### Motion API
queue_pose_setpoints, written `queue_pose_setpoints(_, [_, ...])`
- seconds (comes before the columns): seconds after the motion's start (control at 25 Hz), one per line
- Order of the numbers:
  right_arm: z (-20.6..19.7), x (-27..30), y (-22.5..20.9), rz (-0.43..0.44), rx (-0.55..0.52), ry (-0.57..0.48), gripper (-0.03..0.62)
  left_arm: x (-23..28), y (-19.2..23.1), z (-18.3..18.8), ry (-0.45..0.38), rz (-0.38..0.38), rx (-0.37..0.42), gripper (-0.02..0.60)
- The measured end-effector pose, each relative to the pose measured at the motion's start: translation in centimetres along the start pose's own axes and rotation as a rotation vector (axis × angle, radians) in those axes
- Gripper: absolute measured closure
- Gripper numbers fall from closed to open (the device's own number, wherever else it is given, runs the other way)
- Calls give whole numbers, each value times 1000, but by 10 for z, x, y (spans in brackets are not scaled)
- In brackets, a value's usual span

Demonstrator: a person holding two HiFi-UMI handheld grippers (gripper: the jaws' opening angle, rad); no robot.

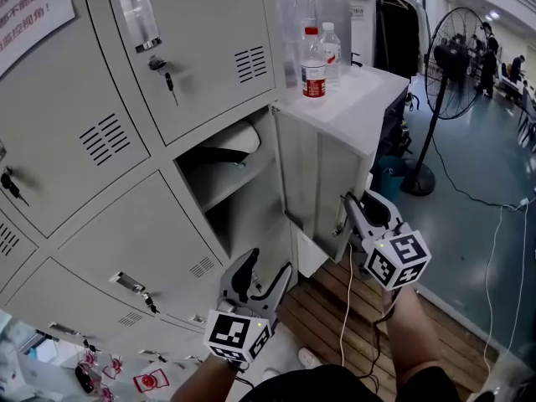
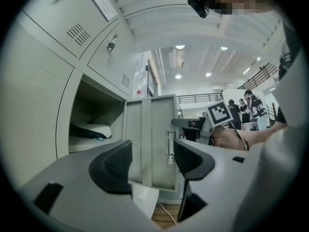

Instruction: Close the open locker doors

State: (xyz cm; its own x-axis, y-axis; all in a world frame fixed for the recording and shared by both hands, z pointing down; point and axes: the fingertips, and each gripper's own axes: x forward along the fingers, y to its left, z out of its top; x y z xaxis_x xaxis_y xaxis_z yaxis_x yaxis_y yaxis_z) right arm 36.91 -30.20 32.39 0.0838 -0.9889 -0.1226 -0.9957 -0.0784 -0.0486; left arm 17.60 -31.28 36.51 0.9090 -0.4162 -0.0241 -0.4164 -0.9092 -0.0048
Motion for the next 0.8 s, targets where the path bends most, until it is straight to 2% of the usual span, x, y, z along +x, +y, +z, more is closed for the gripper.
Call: queue_pose_setpoints(0.8, [-2,2,66,52,-6,4,491,-36,31,3,-17,60,-24,388])
